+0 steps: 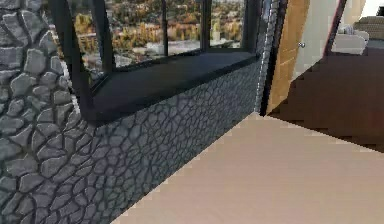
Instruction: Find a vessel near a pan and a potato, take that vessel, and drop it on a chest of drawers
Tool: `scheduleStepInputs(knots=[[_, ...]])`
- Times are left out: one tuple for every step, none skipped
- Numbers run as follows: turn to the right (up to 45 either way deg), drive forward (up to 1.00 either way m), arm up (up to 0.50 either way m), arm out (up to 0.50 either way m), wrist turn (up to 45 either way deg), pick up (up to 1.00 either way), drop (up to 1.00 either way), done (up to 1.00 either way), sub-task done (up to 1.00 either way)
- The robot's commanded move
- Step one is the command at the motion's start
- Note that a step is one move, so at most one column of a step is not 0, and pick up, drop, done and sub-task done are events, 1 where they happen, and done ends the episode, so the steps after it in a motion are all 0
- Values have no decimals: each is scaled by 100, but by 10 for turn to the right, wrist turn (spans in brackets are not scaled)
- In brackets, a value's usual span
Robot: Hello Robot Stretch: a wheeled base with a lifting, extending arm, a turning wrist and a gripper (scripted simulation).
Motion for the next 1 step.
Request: scheduleStepInputs(knots=[[390, 0, 0, 0, 0, 0, 0, 0, 0]])
